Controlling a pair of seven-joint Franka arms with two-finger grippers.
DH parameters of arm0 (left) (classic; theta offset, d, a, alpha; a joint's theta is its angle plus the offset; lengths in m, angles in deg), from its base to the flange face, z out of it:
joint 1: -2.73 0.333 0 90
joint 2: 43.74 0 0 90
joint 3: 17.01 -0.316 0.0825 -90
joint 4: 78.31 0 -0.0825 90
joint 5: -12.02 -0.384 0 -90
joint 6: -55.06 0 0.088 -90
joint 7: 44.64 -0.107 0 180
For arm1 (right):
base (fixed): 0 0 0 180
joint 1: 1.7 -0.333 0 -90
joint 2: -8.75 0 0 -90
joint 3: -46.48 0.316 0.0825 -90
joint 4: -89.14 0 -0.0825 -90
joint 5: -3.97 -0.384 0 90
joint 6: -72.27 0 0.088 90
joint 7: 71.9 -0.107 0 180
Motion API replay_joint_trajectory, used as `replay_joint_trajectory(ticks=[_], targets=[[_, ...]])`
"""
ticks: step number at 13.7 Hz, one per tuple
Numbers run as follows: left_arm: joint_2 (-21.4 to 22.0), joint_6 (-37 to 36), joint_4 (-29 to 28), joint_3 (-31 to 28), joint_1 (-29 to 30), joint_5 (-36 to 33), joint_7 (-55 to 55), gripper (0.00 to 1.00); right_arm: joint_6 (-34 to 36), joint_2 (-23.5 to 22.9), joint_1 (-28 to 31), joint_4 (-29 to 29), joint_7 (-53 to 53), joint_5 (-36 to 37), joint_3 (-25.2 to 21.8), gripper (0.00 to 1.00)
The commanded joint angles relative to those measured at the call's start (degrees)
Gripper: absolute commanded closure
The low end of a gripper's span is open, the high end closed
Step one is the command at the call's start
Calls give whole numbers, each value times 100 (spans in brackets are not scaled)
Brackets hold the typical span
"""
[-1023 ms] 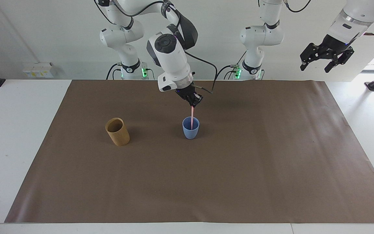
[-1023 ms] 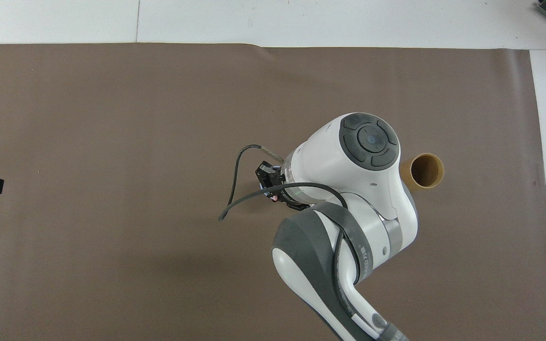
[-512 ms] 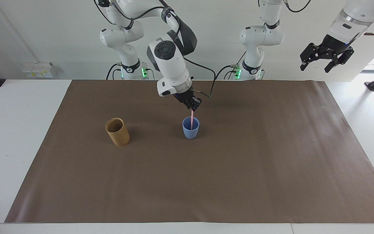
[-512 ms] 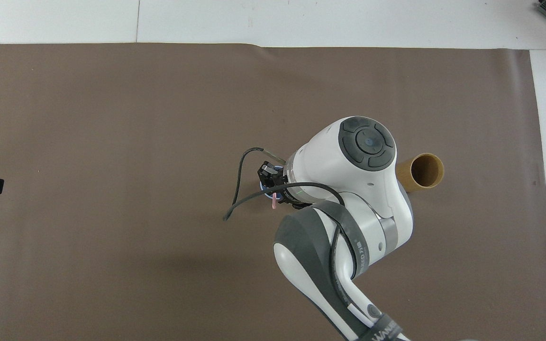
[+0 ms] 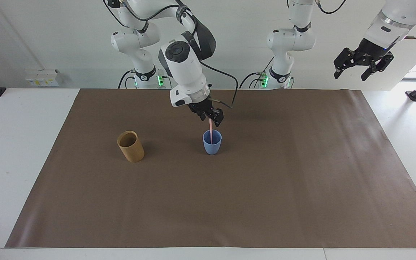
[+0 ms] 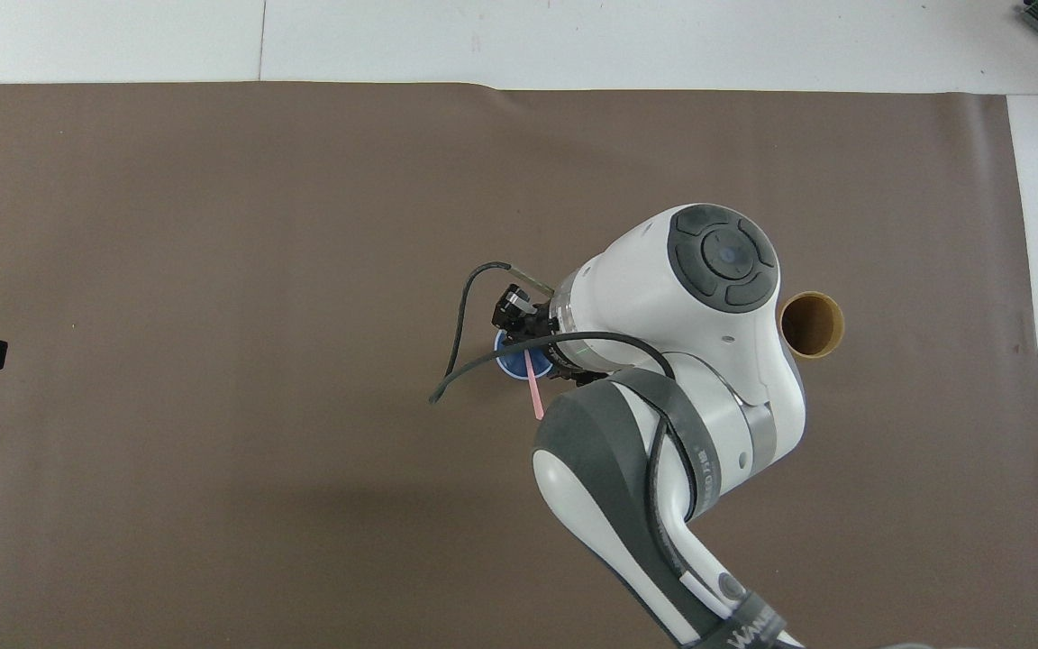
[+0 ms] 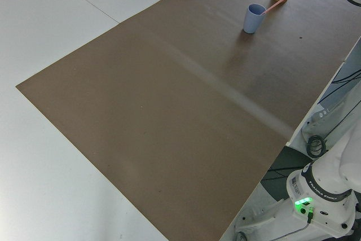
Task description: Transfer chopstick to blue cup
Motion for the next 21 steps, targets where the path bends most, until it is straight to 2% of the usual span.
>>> replay_joint_trajectory(ticks=[1,3,10,13,21], targets=[[78,25,-70,16,23,-78,-15,0,263,105,172,-175,514,457,-17,0],[78,25,-70,16,23,-78,-15,0,378,359,461,-167,1216,616,-17,0],[78,25,-70,16,32,-78,-15,0,1415,1440,1850,-79,3880,1002,-17,0],[78,25,-70,16,23,-78,-15,0,1705,1511,2070,-263,4479,1583,-26,0],[78,25,-70,16,23,-78,-15,0,2514,1134,2475,-1151,4507,1347,-17,0]])
